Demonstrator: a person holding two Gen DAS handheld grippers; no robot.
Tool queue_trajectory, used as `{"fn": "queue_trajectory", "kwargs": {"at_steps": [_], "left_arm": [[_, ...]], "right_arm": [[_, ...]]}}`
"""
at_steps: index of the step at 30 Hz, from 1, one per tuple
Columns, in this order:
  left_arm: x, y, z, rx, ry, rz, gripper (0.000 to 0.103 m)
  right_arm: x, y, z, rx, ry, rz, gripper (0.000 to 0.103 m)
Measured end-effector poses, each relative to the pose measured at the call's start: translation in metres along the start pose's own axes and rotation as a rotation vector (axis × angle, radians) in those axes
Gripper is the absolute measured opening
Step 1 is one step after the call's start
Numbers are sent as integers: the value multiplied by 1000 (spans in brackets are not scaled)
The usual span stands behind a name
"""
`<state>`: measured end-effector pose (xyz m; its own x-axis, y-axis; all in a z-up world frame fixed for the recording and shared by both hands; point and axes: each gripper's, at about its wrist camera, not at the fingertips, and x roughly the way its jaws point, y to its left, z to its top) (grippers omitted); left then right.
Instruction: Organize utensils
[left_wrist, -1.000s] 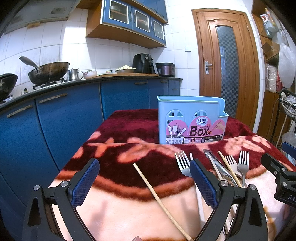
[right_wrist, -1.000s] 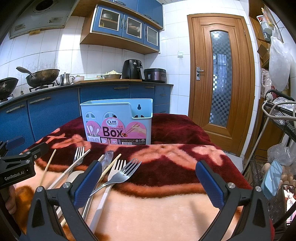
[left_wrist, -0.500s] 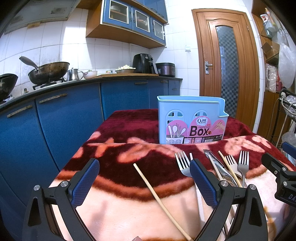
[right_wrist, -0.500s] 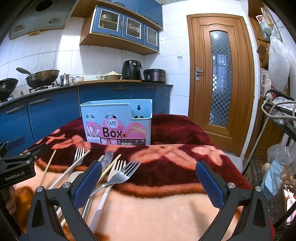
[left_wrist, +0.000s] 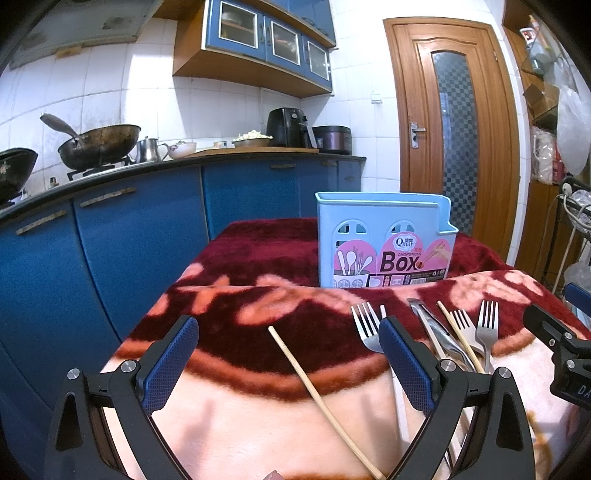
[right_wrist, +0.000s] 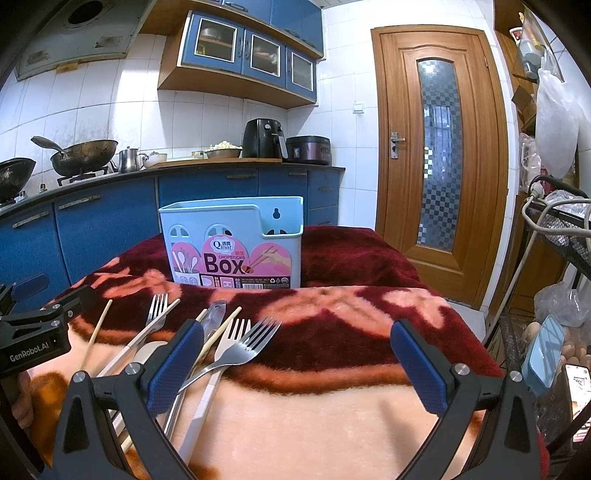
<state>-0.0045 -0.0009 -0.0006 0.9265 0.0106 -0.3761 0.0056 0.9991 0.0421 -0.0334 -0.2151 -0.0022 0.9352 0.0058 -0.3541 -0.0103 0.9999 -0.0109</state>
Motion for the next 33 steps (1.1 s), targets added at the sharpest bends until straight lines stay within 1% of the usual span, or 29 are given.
{"fn": "queue_trajectory", "kwargs": {"at_steps": [6,7,11,13,17,21,24,26,28,29,31,32,33], "left_arm": [[3,2,6,4,23,-6,98],[4,3,7,3,29,-8,98],[6,6,12,5,54,-12,98],[6,11,19,14,69,-11,98],[9,17,33,29,117,-14,98],[20,22,41,43,210,-28,98],[32,20,41,61,287,-52,97],[41,18,39,64,338,-61,92],[51,17,36,57,397,-74,83],[57,17,34,48,429,-79,80],[70,18,30,18,500,-101,71],[73,19,29,11,521,-110,69],[78,19,26,1,549,-122,65]], "right_arm": [[1,-4,0,3,20,16,103],[9,-5,3,5,29,21,103],[6,-7,9,12,79,43,103],[10,-9,12,13,123,58,103],[22,-15,21,35,251,100,103],[36,-22,25,86,378,137,103],[42,-28,23,131,452,183,91],[47,-29,23,155,487,204,87],[53,-29,22,176,511,220,79],[57,-29,22,185,522,226,77],[63,-29,22,205,541,242,70],[66,-28,22,215,550,252,68],[69,-27,21,222,559,262,65]]}}
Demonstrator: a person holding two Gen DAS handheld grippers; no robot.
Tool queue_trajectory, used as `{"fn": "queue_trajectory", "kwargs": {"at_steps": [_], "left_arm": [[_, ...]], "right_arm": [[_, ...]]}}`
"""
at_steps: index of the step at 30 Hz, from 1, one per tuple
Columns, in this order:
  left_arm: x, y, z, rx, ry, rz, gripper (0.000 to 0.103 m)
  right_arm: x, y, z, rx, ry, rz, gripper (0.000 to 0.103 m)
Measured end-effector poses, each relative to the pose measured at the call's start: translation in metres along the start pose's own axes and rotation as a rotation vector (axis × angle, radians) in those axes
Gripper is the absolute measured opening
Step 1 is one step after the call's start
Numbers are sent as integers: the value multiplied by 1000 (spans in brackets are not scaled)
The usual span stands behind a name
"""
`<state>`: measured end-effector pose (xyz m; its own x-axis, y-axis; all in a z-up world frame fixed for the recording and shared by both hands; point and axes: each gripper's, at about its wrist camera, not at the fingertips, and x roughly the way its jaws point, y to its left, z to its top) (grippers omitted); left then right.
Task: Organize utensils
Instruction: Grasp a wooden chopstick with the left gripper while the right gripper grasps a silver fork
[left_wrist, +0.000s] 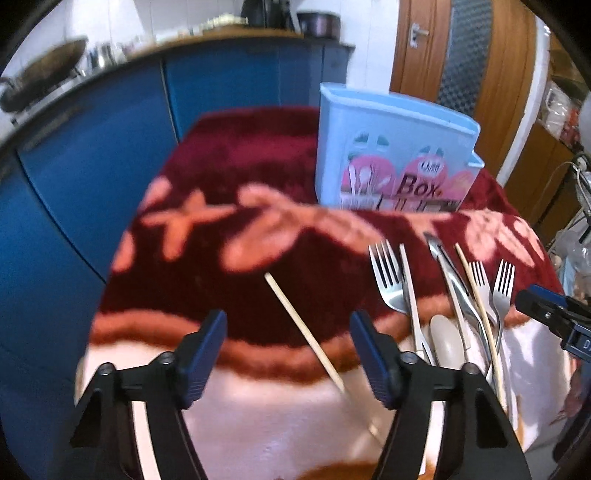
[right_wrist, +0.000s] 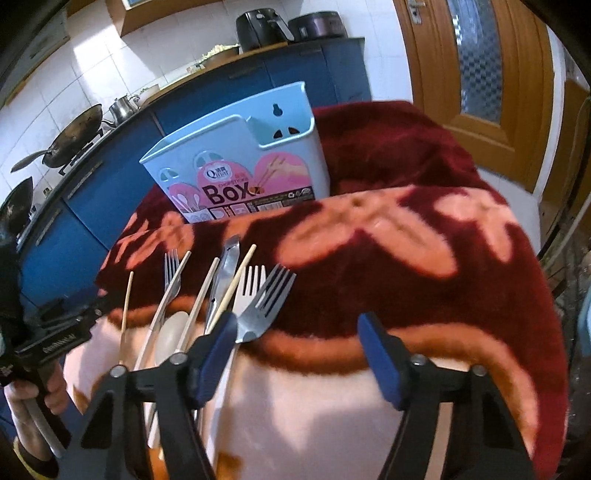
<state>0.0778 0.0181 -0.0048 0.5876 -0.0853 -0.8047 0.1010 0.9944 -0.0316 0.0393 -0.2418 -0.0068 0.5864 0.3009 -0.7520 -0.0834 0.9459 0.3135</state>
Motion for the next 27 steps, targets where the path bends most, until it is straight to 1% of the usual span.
{"fn": "queue_trajectory", "kwargs": {"at_steps": [1,2,4,5,7,8,11,12,13,14,15,16,17,19,20,22,23,27], "left_arm": [[5,1,0,-6,26,-12,61],[9,2,1,-10,41,-19,59],[16,3,1,-22,72,-38,50],[19,3,1,-30,89,-53,47],[23,2,3,-31,95,-58,46],[23,2,5,-28,101,-60,45],[27,3,10,-36,133,-69,45],[28,4,13,-37,142,-70,45],[29,4,15,-39,152,-71,45],[30,3,17,-39,163,-72,45],[32,3,20,-35,170,-72,44],[33,2,21,-30,175,-66,39],[32,1,22,-25,174,-60,36],[31,1,22,-17,167,-59,20],[30,1,23,-19,165,-68,15],[29,3,22,-40,160,-93,7],[28,3,22,-47,157,-105,5],[21,6,19,-83,125,-167,4]], "right_arm": [[2,-1,1,4,7,6,62],[4,-1,3,6,14,12,60],[7,1,4,4,19,22,55],[9,1,6,4,21,27,53],[12,-1,8,16,29,42,47],[14,-2,10,23,31,49,47],[16,-3,12,24,17,54,38],[17,-4,13,26,13,60,35],[17,-4,13,33,10,73,29],[19,-5,13,39,10,84,27],[20,-5,13,45,9,98,19],[21,-5,12,48,5,104,11],[20,-5,12,47,-5,112,10],[17,-3,11,34,-31,124,9],[15,-2,11,29,-42,127,8],[8,1,12,16,-74,136,7],[4,3,13,9,-90,136,7],[-19,11,16,-37,-171,120,5]]}}
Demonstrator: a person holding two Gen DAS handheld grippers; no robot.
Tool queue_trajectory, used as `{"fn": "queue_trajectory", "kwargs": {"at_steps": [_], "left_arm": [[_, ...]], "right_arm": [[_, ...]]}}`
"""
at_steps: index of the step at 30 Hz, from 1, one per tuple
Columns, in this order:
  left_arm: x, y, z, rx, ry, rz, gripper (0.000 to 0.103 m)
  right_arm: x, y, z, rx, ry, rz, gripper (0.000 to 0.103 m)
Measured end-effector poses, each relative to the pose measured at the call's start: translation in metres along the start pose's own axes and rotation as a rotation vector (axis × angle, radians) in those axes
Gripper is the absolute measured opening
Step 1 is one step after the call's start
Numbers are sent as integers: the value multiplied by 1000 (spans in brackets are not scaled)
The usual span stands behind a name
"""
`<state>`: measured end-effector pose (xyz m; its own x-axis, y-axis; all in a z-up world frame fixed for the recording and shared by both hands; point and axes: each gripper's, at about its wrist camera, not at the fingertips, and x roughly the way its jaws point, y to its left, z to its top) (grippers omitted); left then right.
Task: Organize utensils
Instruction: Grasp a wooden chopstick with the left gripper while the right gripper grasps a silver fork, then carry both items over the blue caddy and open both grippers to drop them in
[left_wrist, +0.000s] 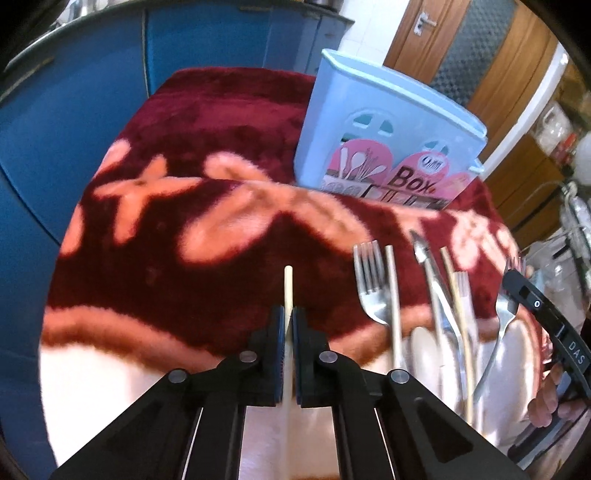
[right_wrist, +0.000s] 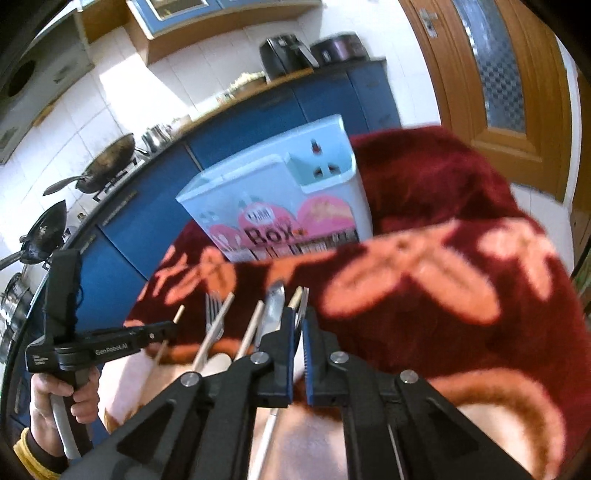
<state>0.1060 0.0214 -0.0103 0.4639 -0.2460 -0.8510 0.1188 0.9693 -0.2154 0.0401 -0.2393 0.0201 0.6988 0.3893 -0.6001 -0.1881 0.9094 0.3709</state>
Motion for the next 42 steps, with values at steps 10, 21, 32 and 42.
{"fn": "queue_trajectory", "kwargs": {"at_steps": [10,21,32,42], "left_arm": [[-51,-12,2,-6,-211,-67,4],[-95,-35,37,4,-468,-106,4],[-96,-53,110,-23,-620,-127,4],[-82,-58,170,-33,-860,-19,4]], "right_arm": [[-41,27,17,-120,-186,-67,3],[-59,43,54,-190,-346,-114,3],[-48,39,119,-209,-449,-187,3],[-18,35,151,-246,-520,-262,3]]}}
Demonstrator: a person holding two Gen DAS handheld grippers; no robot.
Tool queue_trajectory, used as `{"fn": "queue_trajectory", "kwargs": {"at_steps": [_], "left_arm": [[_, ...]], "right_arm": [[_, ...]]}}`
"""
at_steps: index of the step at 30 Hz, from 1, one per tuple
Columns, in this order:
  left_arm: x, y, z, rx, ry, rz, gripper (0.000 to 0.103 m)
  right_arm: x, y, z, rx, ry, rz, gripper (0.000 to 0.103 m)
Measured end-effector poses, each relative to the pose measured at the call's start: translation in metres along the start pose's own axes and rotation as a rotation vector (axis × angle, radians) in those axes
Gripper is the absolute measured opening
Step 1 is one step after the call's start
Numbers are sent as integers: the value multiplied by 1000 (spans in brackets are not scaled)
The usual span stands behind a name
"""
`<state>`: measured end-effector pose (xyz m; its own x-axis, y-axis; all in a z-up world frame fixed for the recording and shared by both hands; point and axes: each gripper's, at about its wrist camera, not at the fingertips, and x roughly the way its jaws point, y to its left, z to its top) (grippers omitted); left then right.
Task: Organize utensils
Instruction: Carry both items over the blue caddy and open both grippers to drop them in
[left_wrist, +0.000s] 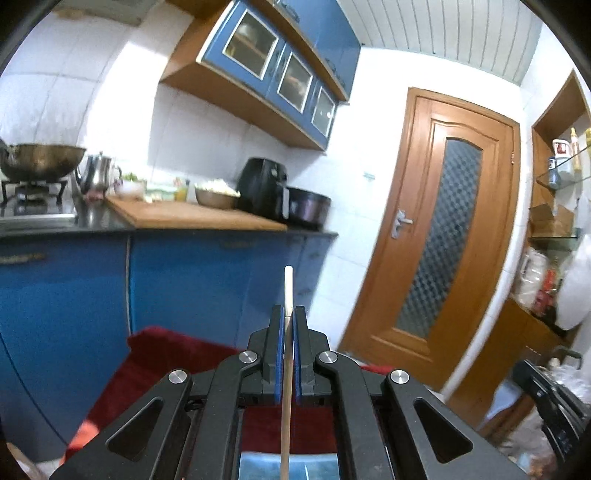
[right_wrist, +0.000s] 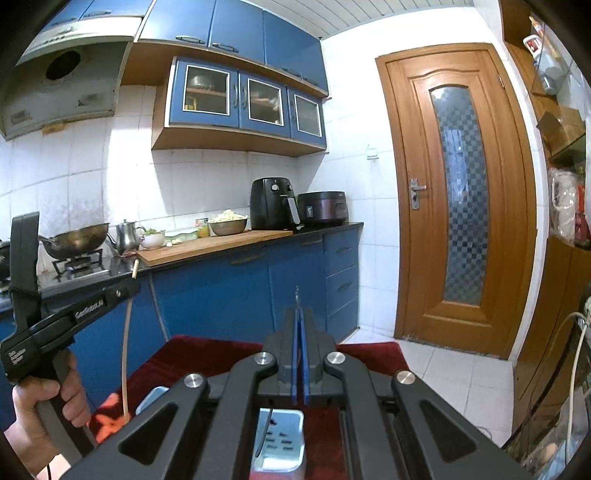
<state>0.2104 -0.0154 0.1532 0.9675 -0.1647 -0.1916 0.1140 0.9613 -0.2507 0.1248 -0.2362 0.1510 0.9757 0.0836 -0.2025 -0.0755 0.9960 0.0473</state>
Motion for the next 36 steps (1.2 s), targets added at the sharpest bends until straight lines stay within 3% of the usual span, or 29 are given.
{"fn": "queue_trajectory", "kwargs": {"at_steps": [5,16,23,25,28,30,36], "left_arm": [[25,0,-20,48,-43,36,4],[33,17,-70,53,-28,97,4],[26,18,-80,62,-2,67,4],[24,16,-80,73,16,58,5],[19,14,-78,81,45,42,16],[14,13,-75,92,62,32,23],[-9,12,-60,116,88,17,35]], "right_arm": [[21,6,-17,-59,26,-9,3],[49,13,-54,-70,145,50,4],[54,11,-61,-19,200,109,4],[53,10,-62,-3,203,130,9],[46,11,-59,-1,186,131,25],[39,12,-54,7,169,137,30],[13,12,-40,13,119,137,30]]}}
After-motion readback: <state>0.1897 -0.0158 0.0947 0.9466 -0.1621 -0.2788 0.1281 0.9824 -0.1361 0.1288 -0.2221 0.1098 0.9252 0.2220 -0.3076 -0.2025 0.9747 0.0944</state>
